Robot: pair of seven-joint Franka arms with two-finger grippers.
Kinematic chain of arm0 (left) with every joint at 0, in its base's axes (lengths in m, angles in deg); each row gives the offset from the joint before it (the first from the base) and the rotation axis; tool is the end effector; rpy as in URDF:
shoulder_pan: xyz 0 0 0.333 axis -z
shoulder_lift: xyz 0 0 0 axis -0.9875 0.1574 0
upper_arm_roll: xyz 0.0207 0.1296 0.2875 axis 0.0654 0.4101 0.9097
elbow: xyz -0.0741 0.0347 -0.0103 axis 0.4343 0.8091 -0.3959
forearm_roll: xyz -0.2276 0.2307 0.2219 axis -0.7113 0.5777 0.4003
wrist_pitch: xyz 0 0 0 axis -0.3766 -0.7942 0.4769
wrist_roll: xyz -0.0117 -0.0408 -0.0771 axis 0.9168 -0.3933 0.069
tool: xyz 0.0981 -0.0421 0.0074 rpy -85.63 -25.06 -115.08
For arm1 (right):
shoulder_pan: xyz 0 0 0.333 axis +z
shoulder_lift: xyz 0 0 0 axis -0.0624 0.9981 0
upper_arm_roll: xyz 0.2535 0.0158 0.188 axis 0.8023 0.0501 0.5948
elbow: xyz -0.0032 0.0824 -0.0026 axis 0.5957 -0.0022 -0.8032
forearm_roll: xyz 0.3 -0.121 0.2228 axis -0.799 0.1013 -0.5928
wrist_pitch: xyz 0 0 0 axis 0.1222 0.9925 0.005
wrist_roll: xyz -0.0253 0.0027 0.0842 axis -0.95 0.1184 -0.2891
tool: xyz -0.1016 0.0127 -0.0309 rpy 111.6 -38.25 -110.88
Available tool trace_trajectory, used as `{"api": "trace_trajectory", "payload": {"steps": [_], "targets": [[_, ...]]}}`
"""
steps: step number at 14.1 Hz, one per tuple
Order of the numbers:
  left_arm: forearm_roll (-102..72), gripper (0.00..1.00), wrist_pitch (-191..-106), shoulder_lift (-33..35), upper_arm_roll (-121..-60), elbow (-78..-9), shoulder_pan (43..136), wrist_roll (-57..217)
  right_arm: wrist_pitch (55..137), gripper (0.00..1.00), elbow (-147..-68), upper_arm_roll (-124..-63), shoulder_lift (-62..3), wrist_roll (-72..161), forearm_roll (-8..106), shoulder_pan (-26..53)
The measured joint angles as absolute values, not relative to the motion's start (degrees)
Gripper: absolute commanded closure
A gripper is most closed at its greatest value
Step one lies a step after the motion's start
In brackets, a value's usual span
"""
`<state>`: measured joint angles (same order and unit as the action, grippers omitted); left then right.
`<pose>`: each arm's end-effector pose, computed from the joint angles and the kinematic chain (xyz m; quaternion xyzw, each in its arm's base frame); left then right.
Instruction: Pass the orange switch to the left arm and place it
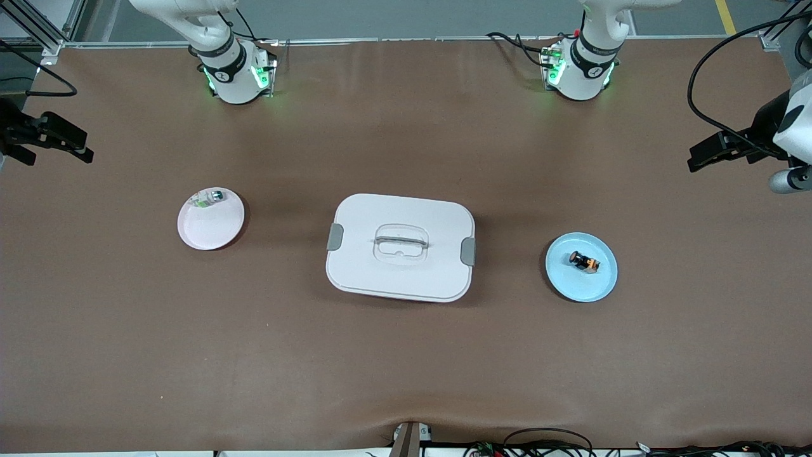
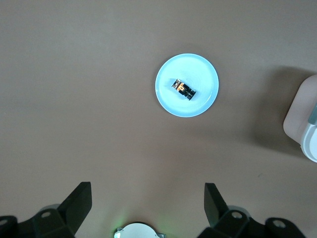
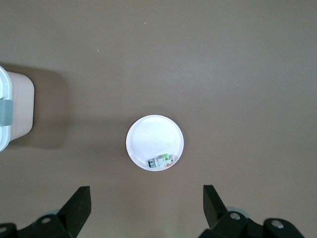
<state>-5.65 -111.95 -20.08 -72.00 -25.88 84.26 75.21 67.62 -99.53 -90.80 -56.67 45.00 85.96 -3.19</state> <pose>0.5604 -0.0279 0.6304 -0.9957 -0.0740 0.0543 0.0081 0.5316 -0.0253 0.6433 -0.9999 -0.0153 0.0042 0.0037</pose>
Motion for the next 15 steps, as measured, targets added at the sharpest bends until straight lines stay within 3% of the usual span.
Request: {"api": "trace_trajectory", "payload": {"steps": [5,10,15], "targets": [[-7.48,0.00,-112.01,-22.60,-69.85,-28.00,86.58,75.87,67.62,0.00,-99.32,-90.85,-56.67,45.01,85.98,-3.20],[-7.51,0.00,-112.85,-31.68,-73.64,-35.71,86.96,75.01,67.62,0.00,-99.28,-90.87,-56.66,45.02,86.03,-3.20],[-7.51,0.00,-113.37,-33.51,-74.86,-37.23,86.06,74.96,67.63,0.00,-99.27,-90.88,-56.66,45.03,86.06,-3.20]]}}
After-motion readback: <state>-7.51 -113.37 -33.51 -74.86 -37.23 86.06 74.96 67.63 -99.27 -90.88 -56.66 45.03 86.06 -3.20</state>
